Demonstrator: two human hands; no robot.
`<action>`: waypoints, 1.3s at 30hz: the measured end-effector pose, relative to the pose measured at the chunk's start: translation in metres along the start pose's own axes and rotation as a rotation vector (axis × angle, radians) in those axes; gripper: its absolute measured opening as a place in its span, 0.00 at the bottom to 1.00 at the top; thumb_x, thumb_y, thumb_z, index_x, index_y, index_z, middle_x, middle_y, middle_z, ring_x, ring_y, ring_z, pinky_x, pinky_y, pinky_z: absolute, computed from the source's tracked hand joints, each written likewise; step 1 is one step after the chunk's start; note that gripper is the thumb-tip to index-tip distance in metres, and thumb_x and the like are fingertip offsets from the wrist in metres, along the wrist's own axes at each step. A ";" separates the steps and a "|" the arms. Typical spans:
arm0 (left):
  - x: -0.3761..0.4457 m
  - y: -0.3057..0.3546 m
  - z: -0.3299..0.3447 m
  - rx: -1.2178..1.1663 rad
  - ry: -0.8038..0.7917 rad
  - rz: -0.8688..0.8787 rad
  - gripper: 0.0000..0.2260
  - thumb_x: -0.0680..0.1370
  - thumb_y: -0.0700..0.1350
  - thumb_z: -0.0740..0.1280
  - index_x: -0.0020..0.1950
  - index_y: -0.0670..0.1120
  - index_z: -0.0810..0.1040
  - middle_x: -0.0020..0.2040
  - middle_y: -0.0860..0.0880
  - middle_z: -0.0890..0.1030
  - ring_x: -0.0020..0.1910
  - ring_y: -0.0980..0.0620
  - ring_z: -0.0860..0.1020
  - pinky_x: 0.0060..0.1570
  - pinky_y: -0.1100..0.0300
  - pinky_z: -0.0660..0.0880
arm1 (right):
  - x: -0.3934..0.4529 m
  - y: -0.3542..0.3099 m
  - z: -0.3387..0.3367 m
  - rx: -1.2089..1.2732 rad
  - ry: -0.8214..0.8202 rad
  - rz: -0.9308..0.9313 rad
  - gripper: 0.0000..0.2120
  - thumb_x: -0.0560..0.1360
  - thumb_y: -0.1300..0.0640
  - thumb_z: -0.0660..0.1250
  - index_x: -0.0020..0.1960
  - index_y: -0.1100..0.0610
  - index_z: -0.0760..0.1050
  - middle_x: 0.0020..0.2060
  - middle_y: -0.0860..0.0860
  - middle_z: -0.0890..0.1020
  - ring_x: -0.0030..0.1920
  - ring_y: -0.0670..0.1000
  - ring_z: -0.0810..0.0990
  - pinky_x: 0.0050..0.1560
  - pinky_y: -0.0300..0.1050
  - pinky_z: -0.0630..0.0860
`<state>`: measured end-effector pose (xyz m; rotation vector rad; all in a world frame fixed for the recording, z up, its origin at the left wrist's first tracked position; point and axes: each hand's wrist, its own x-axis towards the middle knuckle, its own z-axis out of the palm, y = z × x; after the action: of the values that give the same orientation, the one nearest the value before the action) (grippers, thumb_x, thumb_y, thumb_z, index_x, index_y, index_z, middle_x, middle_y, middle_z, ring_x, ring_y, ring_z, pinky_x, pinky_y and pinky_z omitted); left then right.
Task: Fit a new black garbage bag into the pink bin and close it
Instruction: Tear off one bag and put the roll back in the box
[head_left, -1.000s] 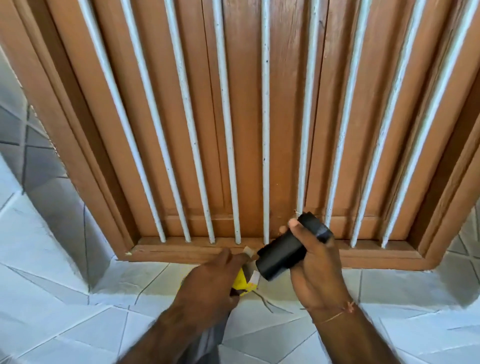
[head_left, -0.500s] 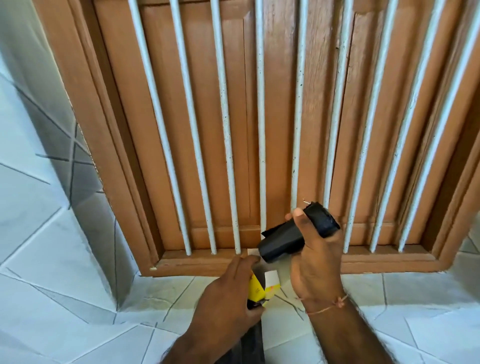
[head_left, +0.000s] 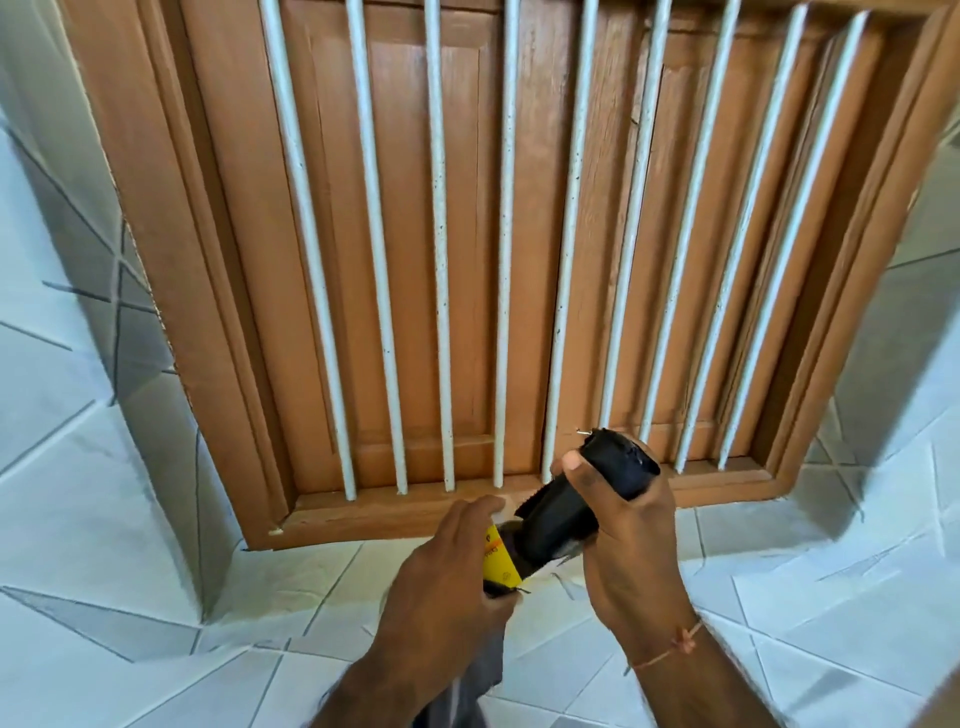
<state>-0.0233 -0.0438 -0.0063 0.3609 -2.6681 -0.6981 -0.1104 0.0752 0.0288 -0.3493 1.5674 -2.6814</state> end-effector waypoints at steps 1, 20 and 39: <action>0.000 0.001 -0.002 -0.008 0.019 0.009 0.37 0.69 0.60 0.73 0.69 0.64 0.53 0.71 0.62 0.64 0.62 0.57 0.72 0.58 0.65 0.71 | 0.000 -0.001 -0.004 -0.012 -0.014 -0.003 0.32 0.51 0.48 0.83 0.52 0.50 0.78 0.47 0.55 0.84 0.52 0.61 0.82 0.50 0.56 0.82; 0.015 0.053 0.009 0.105 0.175 0.061 0.34 0.72 0.56 0.72 0.70 0.61 0.54 0.68 0.60 0.67 0.62 0.57 0.73 0.59 0.64 0.72 | 0.021 -0.016 -0.020 0.067 -0.156 -0.034 0.37 0.46 0.42 0.83 0.53 0.53 0.78 0.44 0.51 0.84 0.46 0.53 0.83 0.39 0.42 0.81; 0.024 0.038 0.008 0.180 0.227 0.128 0.32 0.73 0.58 0.68 0.71 0.59 0.54 0.66 0.58 0.69 0.58 0.57 0.75 0.54 0.65 0.74 | 0.029 0.010 -0.039 -0.954 -0.659 -0.247 0.21 0.72 0.30 0.59 0.56 0.44 0.69 0.51 0.42 0.75 0.53 0.43 0.74 0.52 0.36 0.73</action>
<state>-0.0542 -0.0165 0.0138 0.2932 -2.5157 -0.3566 -0.1471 0.1003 0.0073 -1.3129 2.4506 -1.4094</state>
